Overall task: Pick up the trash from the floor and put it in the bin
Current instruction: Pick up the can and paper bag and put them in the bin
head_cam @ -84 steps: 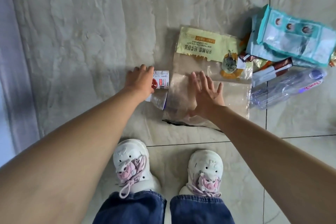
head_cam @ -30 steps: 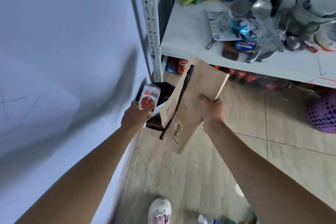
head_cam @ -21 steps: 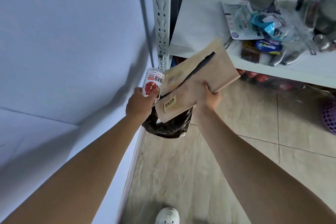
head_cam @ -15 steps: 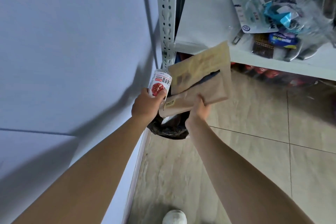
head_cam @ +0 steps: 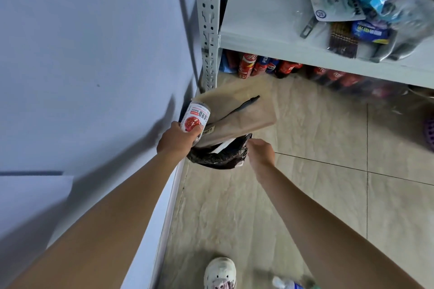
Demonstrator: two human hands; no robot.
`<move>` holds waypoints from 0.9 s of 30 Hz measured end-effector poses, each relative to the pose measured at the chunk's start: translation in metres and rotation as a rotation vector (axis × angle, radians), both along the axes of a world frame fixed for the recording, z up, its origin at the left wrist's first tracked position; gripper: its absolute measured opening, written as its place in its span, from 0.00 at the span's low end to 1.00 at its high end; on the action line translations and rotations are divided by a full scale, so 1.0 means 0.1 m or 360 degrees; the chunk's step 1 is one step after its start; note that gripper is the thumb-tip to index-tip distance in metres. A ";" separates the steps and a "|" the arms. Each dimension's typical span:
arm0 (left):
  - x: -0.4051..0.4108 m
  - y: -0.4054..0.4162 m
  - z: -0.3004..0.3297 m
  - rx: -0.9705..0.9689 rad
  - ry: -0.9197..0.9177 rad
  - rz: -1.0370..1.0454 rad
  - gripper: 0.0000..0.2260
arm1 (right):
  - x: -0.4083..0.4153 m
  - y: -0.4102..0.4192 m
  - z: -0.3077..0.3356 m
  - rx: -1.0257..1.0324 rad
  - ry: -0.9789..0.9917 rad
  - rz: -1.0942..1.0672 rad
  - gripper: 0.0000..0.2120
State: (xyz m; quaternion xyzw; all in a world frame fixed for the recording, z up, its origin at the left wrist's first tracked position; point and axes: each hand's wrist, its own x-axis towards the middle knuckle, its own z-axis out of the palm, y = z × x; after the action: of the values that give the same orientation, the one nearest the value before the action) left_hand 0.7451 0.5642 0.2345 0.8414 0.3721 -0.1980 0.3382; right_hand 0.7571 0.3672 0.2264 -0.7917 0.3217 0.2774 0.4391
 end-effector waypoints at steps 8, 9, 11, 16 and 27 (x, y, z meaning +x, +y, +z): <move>0.24 -0.15 -0.11 0.0215 0.0192 -0.0198 0.31 | 0.05 -0.35 0.04 -0.0333 -0.0086 0.0701 0.18; 0.27 -0.16 -0.13 0.0163 0.0193 -0.0160 0.33 | 0.03 -0.37 0.05 -0.0337 -0.0085 0.0753 0.18; 0.31 -0.15 -0.16 -0.0024 0.0219 -0.0063 0.39 | -0.01 -0.42 0.07 -0.0364 -0.0092 0.0865 0.18; 0.09 -0.25 -0.11 0.0050 0.0350 -0.0651 0.29 | -0.12 -0.57 0.14 -0.0434 -0.0111 0.1031 0.21; -0.70 -1.40 0.16 0.0425 0.0214 -0.1622 0.20 | -0.66 -1.51 0.49 -0.0704 -0.0148 0.1507 0.24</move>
State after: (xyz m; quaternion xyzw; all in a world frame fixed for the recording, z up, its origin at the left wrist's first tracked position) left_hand 0.6752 0.4247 0.2504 0.9367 -0.0411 -0.3418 0.0645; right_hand 0.6910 0.2161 0.2750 -0.9357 -0.0404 0.3354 0.1019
